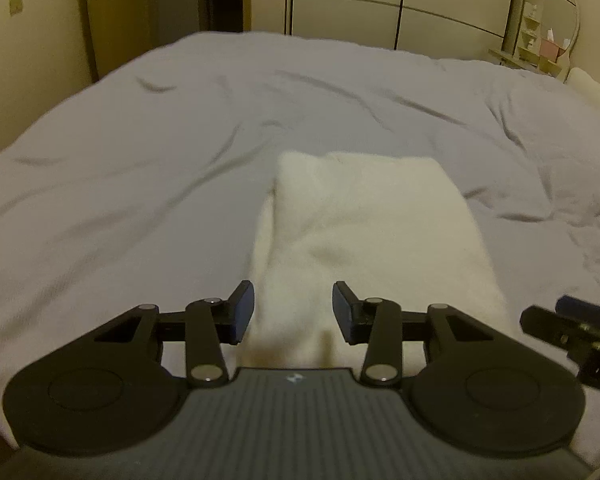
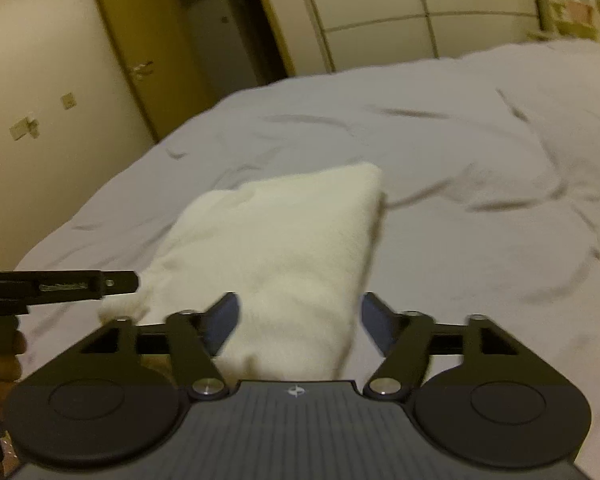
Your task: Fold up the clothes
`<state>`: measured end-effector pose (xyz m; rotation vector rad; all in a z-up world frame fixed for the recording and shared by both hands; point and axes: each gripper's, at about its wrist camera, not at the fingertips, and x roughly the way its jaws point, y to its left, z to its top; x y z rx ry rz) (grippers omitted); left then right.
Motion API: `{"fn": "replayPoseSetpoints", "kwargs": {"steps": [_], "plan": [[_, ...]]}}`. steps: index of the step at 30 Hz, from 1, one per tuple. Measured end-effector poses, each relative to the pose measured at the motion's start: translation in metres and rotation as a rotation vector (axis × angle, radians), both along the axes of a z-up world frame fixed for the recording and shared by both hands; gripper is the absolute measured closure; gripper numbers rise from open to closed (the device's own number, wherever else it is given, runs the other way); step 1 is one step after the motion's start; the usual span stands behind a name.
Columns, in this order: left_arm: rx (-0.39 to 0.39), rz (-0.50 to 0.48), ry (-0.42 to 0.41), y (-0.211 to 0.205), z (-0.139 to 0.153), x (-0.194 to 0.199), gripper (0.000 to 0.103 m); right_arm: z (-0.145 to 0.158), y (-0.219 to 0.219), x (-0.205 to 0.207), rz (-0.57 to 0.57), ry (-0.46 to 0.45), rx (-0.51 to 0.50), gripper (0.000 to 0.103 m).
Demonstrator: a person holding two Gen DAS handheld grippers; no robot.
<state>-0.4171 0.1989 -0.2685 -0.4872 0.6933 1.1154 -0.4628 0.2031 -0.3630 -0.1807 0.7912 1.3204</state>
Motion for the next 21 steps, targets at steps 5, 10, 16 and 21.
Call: {"fn": "replayPoseSetpoints", "kwargs": {"steps": [5, 10, 16, 21], "plan": [[-0.036, 0.044, 0.082, -0.042, 0.006, 0.004, 0.043, 0.009, -0.03, -0.01, 0.01, 0.003, -0.088, 0.013], [-0.031, 0.033, 0.122, -0.085, 0.01, 0.009, 0.033, 0.019, -0.052, -0.023, 0.02, -0.021, -0.121, 0.013], [-0.013, 0.001, 0.131, -0.121, 0.016, 0.009, 0.029, 0.028, -0.08, -0.034, -0.023, -0.09, -0.127, 0.013], [-0.002, -0.016, 0.12, -0.14, 0.02, 0.007, 0.028, 0.037, -0.096, -0.037, -0.042, -0.12, -0.11, 0.013]]}}
